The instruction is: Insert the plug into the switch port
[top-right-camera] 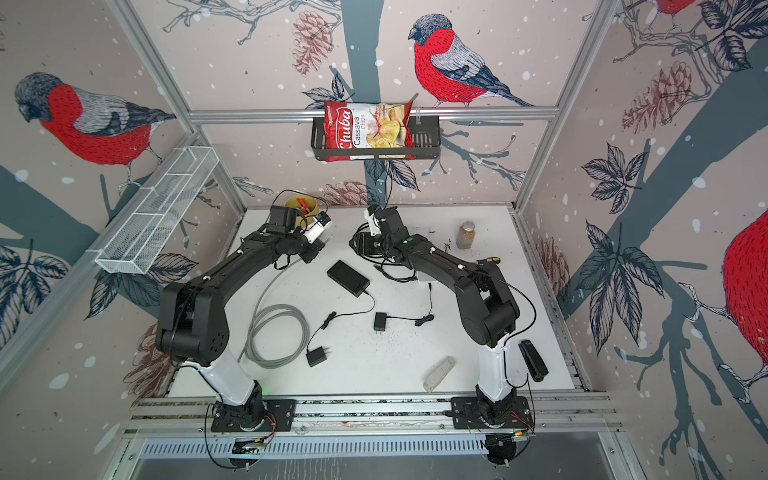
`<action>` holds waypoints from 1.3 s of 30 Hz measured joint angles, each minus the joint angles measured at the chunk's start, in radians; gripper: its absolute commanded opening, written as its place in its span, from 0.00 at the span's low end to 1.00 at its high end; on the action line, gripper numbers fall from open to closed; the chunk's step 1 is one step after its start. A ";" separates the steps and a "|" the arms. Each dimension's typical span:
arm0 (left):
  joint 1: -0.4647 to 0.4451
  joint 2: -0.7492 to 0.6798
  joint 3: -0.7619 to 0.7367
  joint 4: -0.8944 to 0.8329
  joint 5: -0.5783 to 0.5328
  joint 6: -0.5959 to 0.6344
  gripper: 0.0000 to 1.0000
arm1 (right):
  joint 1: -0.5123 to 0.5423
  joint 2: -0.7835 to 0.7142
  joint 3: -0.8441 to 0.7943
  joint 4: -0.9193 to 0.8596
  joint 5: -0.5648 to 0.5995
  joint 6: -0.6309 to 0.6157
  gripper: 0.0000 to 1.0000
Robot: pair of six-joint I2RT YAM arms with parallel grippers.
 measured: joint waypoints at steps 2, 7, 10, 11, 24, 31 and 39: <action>0.000 0.032 0.056 -0.032 0.058 0.035 0.00 | 0.001 0.008 -0.016 0.080 -0.051 -0.002 0.48; 0.000 0.124 0.156 -0.133 0.168 0.116 0.00 | -0.021 0.100 0.038 0.148 -0.140 0.008 0.42; -0.001 0.133 0.157 -0.171 0.204 0.139 0.00 | -0.031 0.125 0.061 0.160 -0.154 0.029 0.50; -0.001 0.133 0.158 -0.176 0.211 0.151 0.00 | -0.032 0.125 0.057 0.171 -0.158 0.029 0.51; -0.011 0.127 0.152 -0.204 0.216 0.174 0.00 | -0.080 0.168 0.004 0.293 -0.282 0.142 0.39; -0.023 0.116 0.139 -0.196 0.180 0.174 0.00 | -0.083 0.191 -0.012 0.402 -0.348 0.316 0.32; -0.023 0.111 0.137 -0.192 0.154 0.174 0.00 | -0.075 0.217 -0.006 0.424 -0.382 0.399 0.28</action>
